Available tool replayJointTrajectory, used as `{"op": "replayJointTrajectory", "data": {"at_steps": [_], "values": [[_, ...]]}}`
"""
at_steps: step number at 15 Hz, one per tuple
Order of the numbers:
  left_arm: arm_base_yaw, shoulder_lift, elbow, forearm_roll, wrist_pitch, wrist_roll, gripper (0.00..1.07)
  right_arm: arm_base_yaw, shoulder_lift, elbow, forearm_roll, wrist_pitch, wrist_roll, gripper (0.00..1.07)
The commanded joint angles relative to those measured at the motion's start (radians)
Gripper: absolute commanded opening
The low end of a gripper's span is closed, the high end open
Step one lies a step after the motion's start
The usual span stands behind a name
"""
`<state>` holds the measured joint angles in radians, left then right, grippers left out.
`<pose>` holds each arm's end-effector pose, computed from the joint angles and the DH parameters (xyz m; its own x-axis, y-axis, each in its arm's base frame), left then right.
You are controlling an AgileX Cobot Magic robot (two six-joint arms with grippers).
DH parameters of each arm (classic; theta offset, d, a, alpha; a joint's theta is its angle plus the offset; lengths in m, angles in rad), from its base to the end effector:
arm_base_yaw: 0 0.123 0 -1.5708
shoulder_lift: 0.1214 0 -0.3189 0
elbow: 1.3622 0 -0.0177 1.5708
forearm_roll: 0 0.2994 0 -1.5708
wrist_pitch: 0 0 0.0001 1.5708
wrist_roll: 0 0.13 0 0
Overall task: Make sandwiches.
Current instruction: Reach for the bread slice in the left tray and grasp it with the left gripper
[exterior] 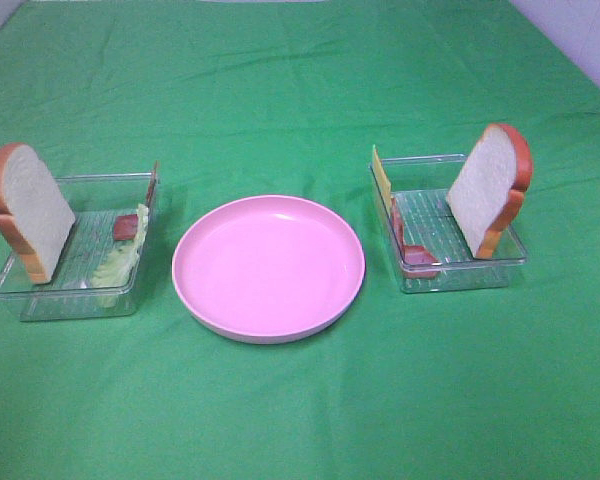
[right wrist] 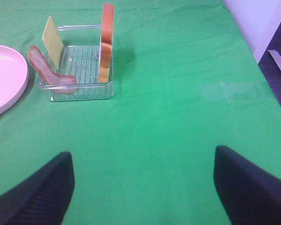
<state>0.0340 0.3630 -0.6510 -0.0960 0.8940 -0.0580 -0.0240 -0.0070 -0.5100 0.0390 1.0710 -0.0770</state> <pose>0.1028 -0.0062 0.3336 -0.4938 -0.1345 -0.8591 -0.0274 0.9899 -0.1392 0.0356 0.0036 0.2855 -0.4485 -0.0475 -0.8925 -0.0328 0.9988 -0.0367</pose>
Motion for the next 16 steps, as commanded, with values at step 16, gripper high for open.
{"op": "replayJointTrajectory", "data": {"at_steps": [16], "values": [[-0.030, 1.417, -0.750, -0.010, 0.040, 0.067, 0.77, -0.004, -0.014, 0.004, -0.003, -0.014, -0.010, 0.77]]}}
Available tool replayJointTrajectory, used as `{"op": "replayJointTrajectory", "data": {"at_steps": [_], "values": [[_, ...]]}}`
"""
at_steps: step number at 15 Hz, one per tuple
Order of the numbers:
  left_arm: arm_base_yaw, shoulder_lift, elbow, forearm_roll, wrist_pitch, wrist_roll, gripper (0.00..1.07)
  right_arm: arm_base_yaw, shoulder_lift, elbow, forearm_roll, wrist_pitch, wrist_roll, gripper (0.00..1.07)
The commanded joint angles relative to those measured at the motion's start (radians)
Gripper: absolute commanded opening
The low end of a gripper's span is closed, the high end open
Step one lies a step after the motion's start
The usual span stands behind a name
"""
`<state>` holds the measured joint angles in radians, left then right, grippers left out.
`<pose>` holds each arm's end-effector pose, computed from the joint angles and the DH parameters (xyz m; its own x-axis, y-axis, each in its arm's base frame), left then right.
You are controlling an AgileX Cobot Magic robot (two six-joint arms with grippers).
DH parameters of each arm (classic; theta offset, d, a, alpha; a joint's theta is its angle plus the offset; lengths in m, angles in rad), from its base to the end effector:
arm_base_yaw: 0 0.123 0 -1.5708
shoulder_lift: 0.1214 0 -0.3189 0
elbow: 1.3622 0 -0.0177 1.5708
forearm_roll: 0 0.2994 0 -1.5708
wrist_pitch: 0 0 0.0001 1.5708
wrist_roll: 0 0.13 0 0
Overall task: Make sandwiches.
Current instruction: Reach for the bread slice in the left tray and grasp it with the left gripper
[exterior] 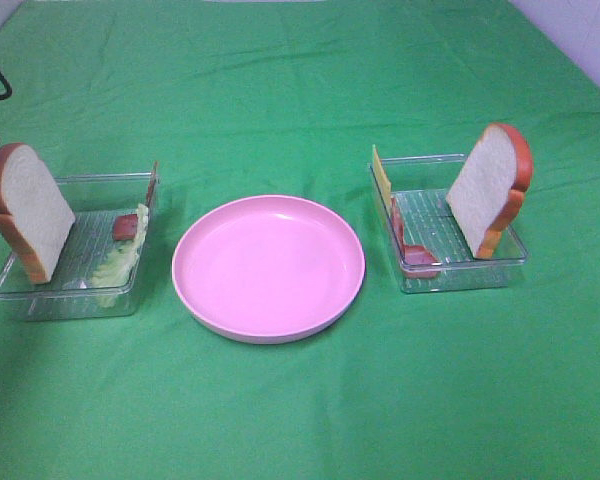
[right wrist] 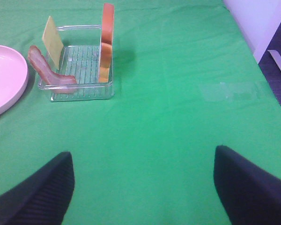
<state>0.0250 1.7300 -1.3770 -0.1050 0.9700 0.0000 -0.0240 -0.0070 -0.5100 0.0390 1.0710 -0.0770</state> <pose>0.4248 -0.0006 0.2456 -0.9418 -0.0828 -0.3258 -0.0524 0.9935 -0.1011 0.0356 0.0036 0.2855 -0.4485 -0.0475 -0.8925 -0.0328 0.9988 -0.0367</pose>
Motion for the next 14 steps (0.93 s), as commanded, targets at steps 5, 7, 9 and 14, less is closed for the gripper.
{"op": "replayJointTrajectory", "data": {"at_steps": [5, 7, 9, 14], "values": [[-0.076, 0.170, -0.043, 0.013, -0.063, -0.006, 0.75, -0.004, -0.014, 0.004, -0.003, -0.014, -0.010, 0.77], [-0.075, 0.186, -0.043, 0.025, -0.079, -0.023, 0.67, -0.004, -0.014, 0.004, -0.003, -0.014, -0.010, 0.77], [-0.075, 0.189, -0.043, 0.028, -0.092, -0.023, 0.51, -0.004, -0.014, 0.004, -0.003, -0.014, -0.010, 0.77], [-0.075, 0.189, -0.043, 0.028, -0.095, -0.023, 0.09, -0.004, -0.014, 0.004, -0.003, -0.014, -0.010, 0.77]]}}
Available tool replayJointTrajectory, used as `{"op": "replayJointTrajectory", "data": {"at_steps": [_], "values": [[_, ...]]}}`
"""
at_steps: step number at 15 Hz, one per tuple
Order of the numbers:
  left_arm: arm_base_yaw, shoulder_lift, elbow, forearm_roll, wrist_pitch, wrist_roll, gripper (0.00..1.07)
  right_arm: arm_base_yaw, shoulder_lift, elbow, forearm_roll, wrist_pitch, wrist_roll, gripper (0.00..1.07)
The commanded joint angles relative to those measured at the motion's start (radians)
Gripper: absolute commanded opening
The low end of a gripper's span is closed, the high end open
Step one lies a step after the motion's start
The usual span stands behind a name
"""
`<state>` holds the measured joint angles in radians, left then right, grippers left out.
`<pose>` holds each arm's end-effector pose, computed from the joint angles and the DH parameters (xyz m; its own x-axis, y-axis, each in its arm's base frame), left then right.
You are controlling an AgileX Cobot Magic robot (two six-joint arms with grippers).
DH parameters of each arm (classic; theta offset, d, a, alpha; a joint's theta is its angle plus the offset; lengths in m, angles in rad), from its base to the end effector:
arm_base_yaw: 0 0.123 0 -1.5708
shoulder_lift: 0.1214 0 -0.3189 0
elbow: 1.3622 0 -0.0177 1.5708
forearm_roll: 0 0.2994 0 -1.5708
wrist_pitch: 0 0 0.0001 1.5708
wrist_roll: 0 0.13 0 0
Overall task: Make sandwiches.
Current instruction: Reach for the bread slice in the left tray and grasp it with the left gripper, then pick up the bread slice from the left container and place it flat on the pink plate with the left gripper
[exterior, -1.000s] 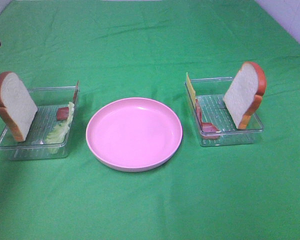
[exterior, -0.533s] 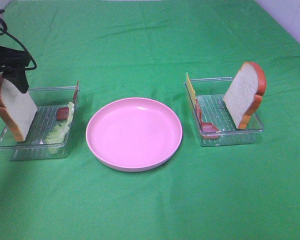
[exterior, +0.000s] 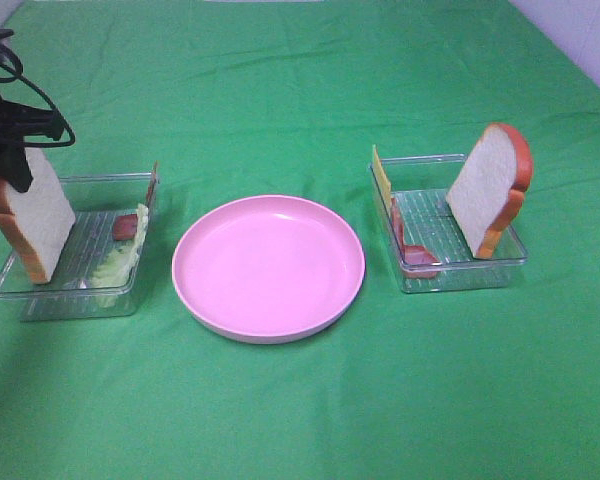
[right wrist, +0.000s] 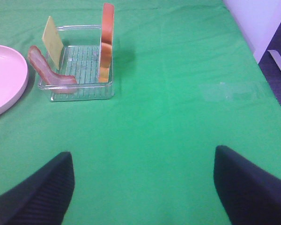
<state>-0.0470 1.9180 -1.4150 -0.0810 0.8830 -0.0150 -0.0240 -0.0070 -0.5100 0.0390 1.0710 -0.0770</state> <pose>0.4591 -0.0297 0.1778 -0.9639 -0.0210 -0.2656 -0.0003 0.9970 -0.0780 0.0356 0.0036 0.2855 -0.4485 -0.0475 -0.8925 -0.0328 0.9988 -0.0367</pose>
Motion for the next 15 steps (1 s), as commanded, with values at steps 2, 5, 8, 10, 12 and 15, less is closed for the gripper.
{"op": "replayJointTrajectory", "data": {"at_steps": [2, 5, 8, 10, 12, 15], "values": [[-0.003, 0.001, -0.005, 0.003, 0.001, -0.008, 0.01, -0.004, -0.014, 0.004, -0.003, -0.014, -0.010, 0.77], [-0.003, -0.007, -0.019, -0.002, 0.057, -0.008, 0.00, -0.004, -0.014, 0.004, -0.003, -0.014, -0.010, 0.77], [-0.003, -0.104, -0.038, -0.004, 0.104, -0.004, 0.00, -0.004, -0.014, 0.004, -0.003, -0.014, -0.010, 0.77], [-0.003, -0.201, -0.038, -0.004, 0.103, -0.004, 0.00, -0.004, -0.014, 0.004, -0.003, -0.014, -0.010, 0.77], [-0.003, -0.334, -0.038, -0.069, 0.101, -0.006, 0.00, -0.004, -0.014, 0.004, -0.003, -0.014, -0.010, 0.77], [-0.003, -0.395, -0.038, -0.237, 0.091, 0.015, 0.00, -0.004, -0.014, 0.004, -0.003, -0.014, -0.010, 0.77]]}}
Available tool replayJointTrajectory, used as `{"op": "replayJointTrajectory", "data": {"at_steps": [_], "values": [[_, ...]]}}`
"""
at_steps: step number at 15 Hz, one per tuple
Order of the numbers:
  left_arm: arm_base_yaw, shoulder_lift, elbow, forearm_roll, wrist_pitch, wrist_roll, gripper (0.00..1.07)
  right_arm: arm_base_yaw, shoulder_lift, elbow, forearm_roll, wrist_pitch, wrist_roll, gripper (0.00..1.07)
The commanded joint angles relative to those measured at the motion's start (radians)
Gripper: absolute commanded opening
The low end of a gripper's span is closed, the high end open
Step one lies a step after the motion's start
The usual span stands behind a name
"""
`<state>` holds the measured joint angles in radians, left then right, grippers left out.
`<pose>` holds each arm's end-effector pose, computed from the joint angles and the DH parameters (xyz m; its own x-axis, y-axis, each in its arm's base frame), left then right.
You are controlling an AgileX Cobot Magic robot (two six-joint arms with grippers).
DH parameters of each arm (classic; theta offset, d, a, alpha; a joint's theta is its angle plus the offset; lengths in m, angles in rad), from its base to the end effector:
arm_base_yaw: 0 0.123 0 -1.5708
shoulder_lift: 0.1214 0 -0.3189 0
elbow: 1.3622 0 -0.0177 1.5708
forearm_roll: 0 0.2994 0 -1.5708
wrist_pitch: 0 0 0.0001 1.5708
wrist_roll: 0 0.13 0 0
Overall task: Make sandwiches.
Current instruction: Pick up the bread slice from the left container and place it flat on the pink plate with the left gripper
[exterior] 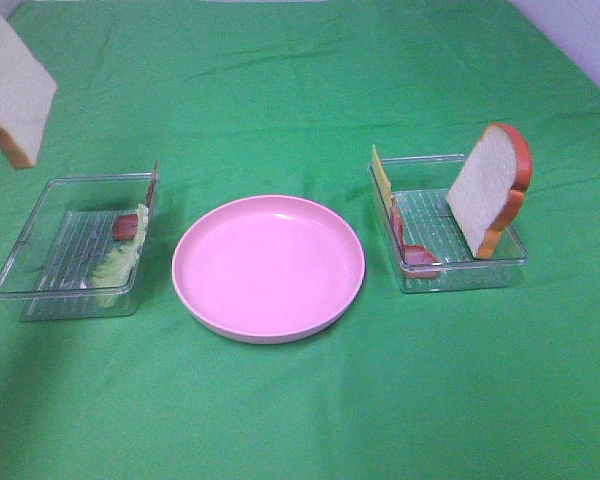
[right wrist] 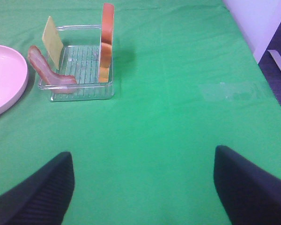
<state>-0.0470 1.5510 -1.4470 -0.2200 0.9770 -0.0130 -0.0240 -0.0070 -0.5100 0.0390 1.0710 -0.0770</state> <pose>0.4013 -0.0424 0.3465 -0.8432 -0.0953 -0.5291 0.0312 0.9738 -0.2251 0.0356 0.0036 0.2855 -0.4485 -0.0475 -0.8925 -0.0328 0.9988 -0.0367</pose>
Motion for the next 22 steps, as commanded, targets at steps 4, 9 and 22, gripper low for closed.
{"op": "replayJointTrajectory", "data": {"at_steps": [4, 9, 22], "values": [[-0.042, -0.001, -0.003, -0.465, 0.002, 0.264, 0.00, -0.004, -0.014, 0.004, -0.003, -0.014, -0.010, 0.77], [-0.171, 0.139, -0.003, -0.516, -0.003, 0.284, 0.00, -0.004, -0.014, 0.004, -0.003, -0.014, -0.010, 0.77], [-0.328, 0.534, -0.005, -0.642, -0.152, 0.283, 0.00, -0.004, -0.014, 0.004, -0.003, -0.014, -0.010, 0.77]]}}
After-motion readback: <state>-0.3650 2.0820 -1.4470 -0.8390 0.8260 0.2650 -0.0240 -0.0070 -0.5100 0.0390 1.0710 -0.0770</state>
